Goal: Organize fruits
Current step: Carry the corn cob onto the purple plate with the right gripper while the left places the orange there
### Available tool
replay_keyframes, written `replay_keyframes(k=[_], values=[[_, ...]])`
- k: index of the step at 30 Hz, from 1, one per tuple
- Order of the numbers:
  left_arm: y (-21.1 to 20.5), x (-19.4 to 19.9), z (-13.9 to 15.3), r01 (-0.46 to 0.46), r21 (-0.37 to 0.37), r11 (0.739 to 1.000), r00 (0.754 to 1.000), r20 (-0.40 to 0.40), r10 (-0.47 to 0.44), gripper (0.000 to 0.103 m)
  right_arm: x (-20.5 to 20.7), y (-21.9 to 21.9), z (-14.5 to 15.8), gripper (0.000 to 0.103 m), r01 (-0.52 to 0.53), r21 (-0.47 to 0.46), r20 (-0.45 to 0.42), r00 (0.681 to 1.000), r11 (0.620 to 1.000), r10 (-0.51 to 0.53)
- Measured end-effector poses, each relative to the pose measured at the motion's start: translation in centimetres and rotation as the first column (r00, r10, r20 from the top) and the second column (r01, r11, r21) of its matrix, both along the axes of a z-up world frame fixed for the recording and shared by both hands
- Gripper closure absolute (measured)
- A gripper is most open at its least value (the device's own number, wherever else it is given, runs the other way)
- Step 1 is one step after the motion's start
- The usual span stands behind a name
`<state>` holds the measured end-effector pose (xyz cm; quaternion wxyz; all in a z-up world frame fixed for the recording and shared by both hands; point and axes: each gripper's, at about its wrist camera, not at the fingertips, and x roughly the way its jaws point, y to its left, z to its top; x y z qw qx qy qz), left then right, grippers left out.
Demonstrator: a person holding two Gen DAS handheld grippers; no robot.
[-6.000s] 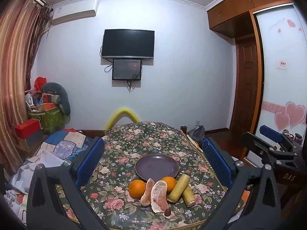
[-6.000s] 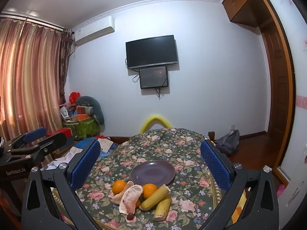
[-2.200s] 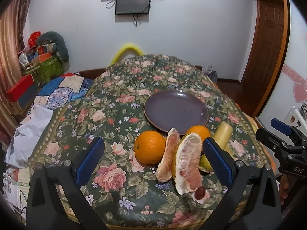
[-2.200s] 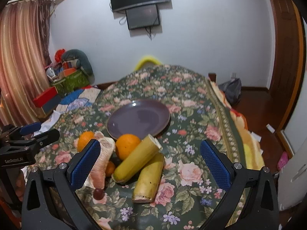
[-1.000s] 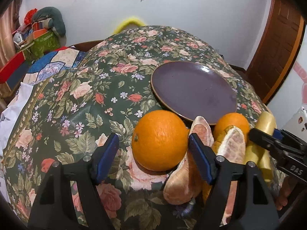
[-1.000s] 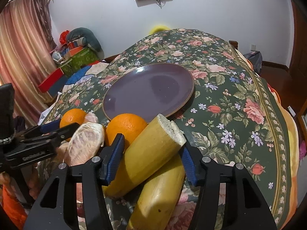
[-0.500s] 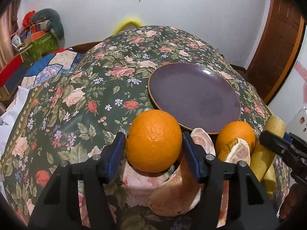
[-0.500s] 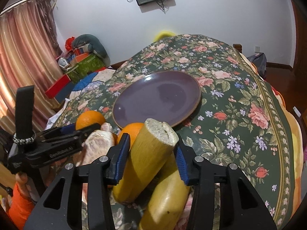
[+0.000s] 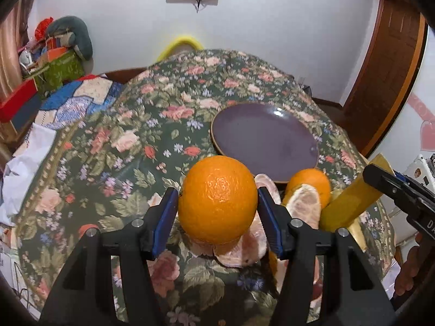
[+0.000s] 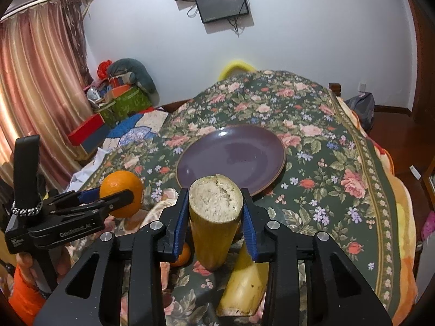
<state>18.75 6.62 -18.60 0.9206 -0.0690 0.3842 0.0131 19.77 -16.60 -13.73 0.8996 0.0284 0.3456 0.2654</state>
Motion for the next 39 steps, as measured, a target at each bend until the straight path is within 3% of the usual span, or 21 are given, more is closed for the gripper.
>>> replay_keyframes(k=[10, 22, 29, 39], values=[[-0.8, -1.4, 4.1, 0.011, 0.004, 1.000, 0.996, 0.093, -0.011, 0.045, -0.6, -0.8, 3.5, 0.070, 0.020, 0.000, 0.103, 0.994, 1.000, -0.020], [-1.9, 1.5, 5.8, 0.037, 0.011, 0.999, 0.989, 0.144, -0.038, 0.045, 1.7, -1.2, 4.3, 0.070, 0.039, -0.028, 0.164, 0.986, 0.999, -0.034], [-2.4, 4.6, 4.9, 0.055, 0.010, 0.998, 0.990, 0.130, -0.055, 0.045, 4.3, -0.6, 2.8, 0.070, 0.028, -0.034, 0.134, 0.991, 0.999, -0.023], [-3.0, 9.2, 1.2, 0.101, 0.020, 0.995, 0.994, 0.040, -0.102, 0.045, 7.6, 0.2, 0.3, 0.070, 0.003, -0.052, 0.070, 0.998, 0.999, 0.001]])
